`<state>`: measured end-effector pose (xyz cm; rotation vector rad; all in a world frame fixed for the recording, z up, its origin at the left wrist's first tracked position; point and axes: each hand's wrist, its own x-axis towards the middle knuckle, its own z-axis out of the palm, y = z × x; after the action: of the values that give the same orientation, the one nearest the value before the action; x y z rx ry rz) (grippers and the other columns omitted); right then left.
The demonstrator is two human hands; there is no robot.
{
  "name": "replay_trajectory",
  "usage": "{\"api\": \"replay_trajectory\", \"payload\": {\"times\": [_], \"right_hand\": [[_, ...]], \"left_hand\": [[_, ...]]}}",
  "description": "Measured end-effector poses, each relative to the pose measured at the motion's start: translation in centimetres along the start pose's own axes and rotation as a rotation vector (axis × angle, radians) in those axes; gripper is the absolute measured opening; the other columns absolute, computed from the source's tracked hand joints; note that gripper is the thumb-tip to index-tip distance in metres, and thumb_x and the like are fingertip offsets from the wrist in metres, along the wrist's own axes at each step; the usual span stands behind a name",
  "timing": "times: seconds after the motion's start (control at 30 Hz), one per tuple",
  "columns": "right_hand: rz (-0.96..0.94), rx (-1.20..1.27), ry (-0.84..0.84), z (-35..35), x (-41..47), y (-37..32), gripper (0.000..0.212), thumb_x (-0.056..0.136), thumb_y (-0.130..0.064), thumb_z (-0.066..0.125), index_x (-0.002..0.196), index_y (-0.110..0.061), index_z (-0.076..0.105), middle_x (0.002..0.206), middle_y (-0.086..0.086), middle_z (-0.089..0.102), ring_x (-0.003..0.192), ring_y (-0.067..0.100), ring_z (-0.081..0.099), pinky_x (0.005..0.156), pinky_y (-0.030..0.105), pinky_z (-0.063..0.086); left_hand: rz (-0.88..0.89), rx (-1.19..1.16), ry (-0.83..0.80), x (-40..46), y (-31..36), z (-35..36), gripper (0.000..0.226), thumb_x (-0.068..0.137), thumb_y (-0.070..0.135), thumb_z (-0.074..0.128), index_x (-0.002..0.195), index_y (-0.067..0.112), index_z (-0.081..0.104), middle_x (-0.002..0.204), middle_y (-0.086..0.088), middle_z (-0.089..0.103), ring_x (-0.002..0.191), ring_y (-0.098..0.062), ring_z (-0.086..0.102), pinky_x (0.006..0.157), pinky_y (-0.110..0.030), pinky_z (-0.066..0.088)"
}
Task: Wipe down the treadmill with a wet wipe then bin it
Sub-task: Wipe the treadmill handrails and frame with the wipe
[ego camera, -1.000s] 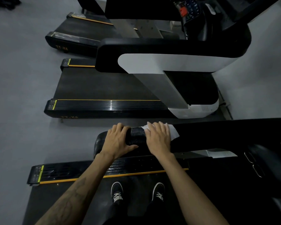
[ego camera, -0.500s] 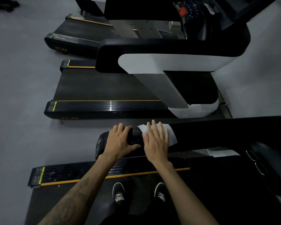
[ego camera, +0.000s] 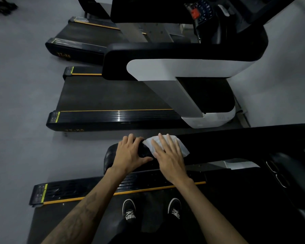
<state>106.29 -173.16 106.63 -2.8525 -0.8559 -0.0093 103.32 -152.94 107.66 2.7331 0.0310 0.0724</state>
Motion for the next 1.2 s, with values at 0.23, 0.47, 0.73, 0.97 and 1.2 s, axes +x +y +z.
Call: {"api": "replay_trajectory", "payload": {"times": [0.23, 0.47, 0.73, 0.97, 1.2], "right_hand": [[0.3, 0.044, 0.118, -0.1, 0.5, -0.5, 0.055, 0.106, -0.037, 0.024, 0.154, -0.016, 0.043, 0.163, 0.013, 0.034, 0.154, 0.03, 0.026, 0.126, 0.05, 0.019], [-0.002, 0.02, 0.161, 1.3, -1.0, -0.7, 0.051, 0.108, -0.026, 0.037, 0.157, -0.014, 0.04, 0.167, 0.01, 0.027, 0.157, 0.027, 0.018, 0.127, 0.047, 0.019], [0.353, 0.036, 0.171, 0.9, 1.4, -2.7, 0.055, 0.108, -0.035, 0.025, 0.154, -0.011, 0.042, 0.164, 0.016, 0.032, 0.155, 0.03, 0.023, 0.126, 0.05, 0.02], [0.019, -0.015, 0.196, 0.8, -1.9, 0.2, 0.05, 0.106, -0.028, 0.038, 0.154, -0.015, 0.045, 0.164, 0.012, 0.033, 0.155, 0.027, 0.023, 0.125, 0.048, 0.023], [0.324, 0.023, 0.213, 1.2, 0.8, -3.2, 0.053, 0.107, -0.033, 0.027, 0.154, -0.015, 0.043, 0.163, 0.017, 0.034, 0.154, 0.032, 0.025, 0.124, 0.052, 0.025]], "left_hand": [[-0.015, 0.029, -0.009, 0.1, -0.1, 0.1, 0.085, 0.07, 0.074, 0.075, 0.135, 0.023, 0.056, 0.115, -0.003, 0.051, 0.105, -0.023, 0.047, 0.086, -0.039, 0.046], [0.01, 0.012, -0.01, -0.1, -0.2, 0.0, 0.081, 0.073, 0.069, 0.076, 0.134, 0.021, 0.055, 0.113, -0.004, 0.051, 0.102, -0.023, 0.047, 0.084, -0.039, 0.046], [0.049, -0.03, -0.015, -0.6, -2.0, -0.5, 0.087, 0.071, 0.06, 0.083, 0.14, 0.017, 0.053, 0.134, -0.009, 0.051, 0.124, -0.029, 0.048, 0.108, -0.045, 0.043], [-0.037, -0.092, -0.038, -1.5, -4.0, -0.7, 0.095, 0.07, 0.07, 0.078, 0.143, 0.017, 0.051, 0.15, -0.013, 0.043, 0.139, -0.032, 0.039, 0.116, -0.048, 0.036], [-0.062, -0.168, -0.038, -2.2, -4.9, -0.8, 0.099, 0.07, 0.083, 0.058, 0.142, 0.016, 0.051, 0.138, -0.005, 0.057, 0.127, -0.024, 0.055, 0.11, -0.043, 0.045]]}}
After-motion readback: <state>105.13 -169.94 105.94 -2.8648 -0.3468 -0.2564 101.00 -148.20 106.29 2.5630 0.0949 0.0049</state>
